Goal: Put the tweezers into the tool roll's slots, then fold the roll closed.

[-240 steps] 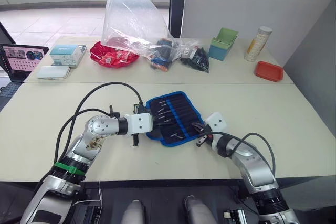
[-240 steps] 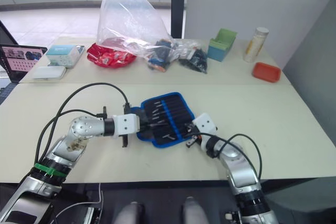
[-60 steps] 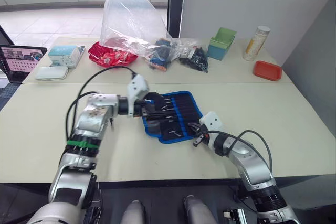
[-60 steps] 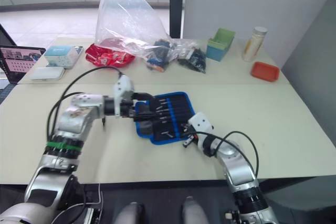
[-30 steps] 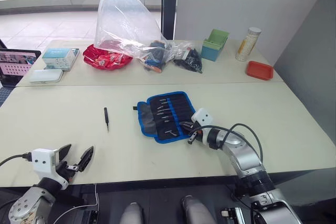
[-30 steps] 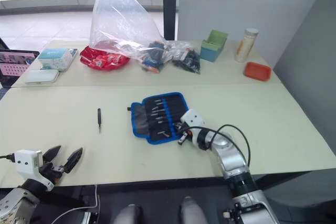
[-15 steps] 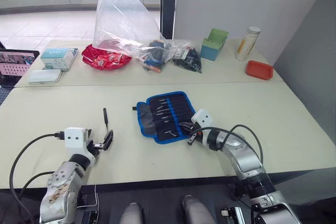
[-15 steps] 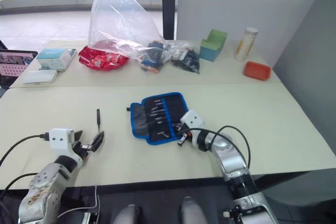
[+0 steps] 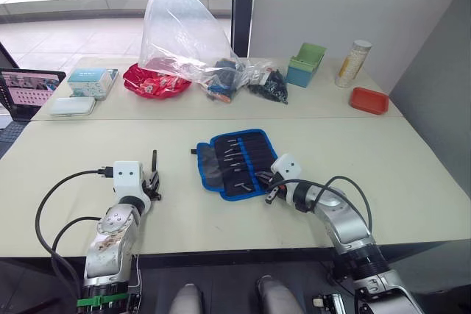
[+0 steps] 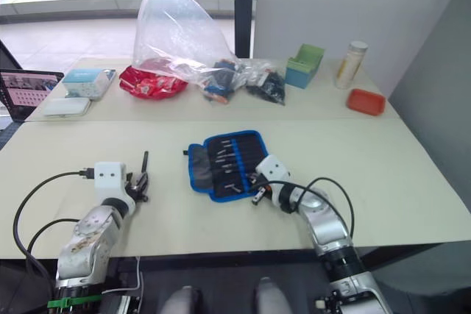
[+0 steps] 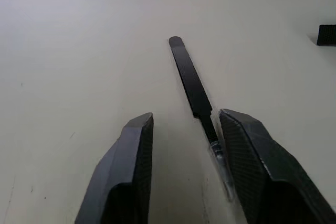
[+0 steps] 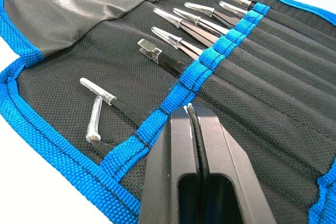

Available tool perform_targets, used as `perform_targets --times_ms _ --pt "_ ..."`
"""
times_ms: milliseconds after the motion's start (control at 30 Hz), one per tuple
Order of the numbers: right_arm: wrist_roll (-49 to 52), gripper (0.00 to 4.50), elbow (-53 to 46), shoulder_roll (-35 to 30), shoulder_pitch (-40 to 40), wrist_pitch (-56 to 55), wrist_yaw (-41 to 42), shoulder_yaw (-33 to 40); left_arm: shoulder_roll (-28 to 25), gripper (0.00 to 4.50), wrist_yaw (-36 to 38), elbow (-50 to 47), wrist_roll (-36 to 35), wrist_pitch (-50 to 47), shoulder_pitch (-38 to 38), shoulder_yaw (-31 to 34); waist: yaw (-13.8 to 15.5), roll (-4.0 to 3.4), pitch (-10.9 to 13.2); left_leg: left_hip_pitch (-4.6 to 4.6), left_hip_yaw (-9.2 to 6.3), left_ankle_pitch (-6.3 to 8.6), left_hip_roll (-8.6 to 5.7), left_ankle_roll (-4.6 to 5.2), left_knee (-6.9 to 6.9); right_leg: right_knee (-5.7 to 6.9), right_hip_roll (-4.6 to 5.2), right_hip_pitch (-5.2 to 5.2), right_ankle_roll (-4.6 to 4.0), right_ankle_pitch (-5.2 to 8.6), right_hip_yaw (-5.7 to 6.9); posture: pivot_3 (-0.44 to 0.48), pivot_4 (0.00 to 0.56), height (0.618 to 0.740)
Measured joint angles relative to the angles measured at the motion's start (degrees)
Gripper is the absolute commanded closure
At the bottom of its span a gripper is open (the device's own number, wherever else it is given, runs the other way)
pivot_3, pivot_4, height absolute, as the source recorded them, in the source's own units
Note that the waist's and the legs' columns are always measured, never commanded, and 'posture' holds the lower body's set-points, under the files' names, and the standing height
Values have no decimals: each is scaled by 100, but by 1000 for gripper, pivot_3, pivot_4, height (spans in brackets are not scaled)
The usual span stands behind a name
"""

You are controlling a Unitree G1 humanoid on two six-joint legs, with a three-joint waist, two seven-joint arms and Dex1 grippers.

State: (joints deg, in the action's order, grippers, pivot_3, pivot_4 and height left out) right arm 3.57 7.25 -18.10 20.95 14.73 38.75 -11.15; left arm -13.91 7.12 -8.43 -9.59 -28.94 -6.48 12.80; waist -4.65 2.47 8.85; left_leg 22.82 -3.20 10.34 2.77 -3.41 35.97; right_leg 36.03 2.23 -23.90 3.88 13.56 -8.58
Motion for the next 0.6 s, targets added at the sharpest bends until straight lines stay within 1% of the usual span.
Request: perform_targets --times_ms 67,100,267,433,600 --pt "-1 4500 2 -30 -5 0 0 6 51 4430 -15 103 30 16 -103 2 31 -5 -4 -1 0 0 -1 0 0 -2 0 1 0 0 -1 0 150 733" --pt "-5 4500 4 -44 -5 3 -2 8 73 4476 -15 190 35 30 -182 5 57 -7 -6 -5 0 0 -1 0 0 -3 0 6 1 0 -1 0 150 733" --pt "-8 4500 -2 -41 -6 6 -13 -1 -28 4476 66 551 37 277 -402 60 61 -6 -6 -10 0 1 -1 -1 -1 -4 0 6 0 1 -1 0 150 733" --pt "-6 4500 -101 -45 -53 6 -13 1 -484 4476 589 756 76 736 -522 -101 56 5 -4 16 0 0 -1 0 -4 -4 0 -19 1 0 -1 0 150 733" --pt "-6 4500 -189 -45 -138 9 -68 24 -819 4476 1224 676 36 1326 -1040 -268 64 11 -5 19 1 0 -1 0 -6 -6 0 -18 2 -1 -1 0 150 733"
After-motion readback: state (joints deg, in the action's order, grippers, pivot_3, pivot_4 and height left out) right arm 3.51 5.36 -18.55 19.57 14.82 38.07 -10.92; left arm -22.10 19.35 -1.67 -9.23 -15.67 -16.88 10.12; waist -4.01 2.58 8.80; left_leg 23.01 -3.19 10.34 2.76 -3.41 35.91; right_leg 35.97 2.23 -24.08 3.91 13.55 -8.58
